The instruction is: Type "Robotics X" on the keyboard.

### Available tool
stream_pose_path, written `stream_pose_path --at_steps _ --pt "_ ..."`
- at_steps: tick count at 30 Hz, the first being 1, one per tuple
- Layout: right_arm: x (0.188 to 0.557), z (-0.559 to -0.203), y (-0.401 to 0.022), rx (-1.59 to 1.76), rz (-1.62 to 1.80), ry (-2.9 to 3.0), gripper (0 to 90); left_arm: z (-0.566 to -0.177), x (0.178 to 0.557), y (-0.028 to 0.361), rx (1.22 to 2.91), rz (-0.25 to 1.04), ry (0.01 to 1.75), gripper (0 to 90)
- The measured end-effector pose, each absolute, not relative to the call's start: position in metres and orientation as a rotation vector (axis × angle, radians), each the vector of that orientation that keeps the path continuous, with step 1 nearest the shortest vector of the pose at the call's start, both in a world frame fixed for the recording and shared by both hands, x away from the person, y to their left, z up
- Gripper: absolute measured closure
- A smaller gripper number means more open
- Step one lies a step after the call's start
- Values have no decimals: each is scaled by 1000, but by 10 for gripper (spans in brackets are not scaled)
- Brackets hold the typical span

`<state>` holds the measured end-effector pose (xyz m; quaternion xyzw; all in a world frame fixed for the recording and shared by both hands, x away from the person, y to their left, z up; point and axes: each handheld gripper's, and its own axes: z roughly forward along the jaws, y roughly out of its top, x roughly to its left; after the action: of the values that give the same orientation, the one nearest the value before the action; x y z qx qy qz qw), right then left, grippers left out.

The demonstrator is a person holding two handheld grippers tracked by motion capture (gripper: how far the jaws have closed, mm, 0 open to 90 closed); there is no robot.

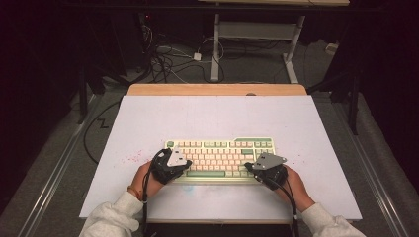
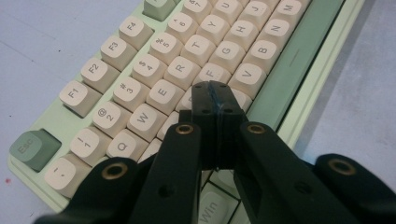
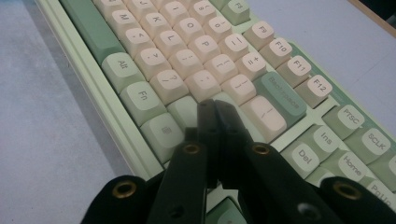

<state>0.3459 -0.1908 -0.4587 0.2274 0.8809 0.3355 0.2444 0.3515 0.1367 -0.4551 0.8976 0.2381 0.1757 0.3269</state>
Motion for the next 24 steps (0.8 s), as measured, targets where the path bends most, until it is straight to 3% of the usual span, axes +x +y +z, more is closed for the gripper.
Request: stream_pose_path --at_steps 24 --pt "346 -459 -192 607 913 2405 900 -448 348 137 2341 493 602 876"
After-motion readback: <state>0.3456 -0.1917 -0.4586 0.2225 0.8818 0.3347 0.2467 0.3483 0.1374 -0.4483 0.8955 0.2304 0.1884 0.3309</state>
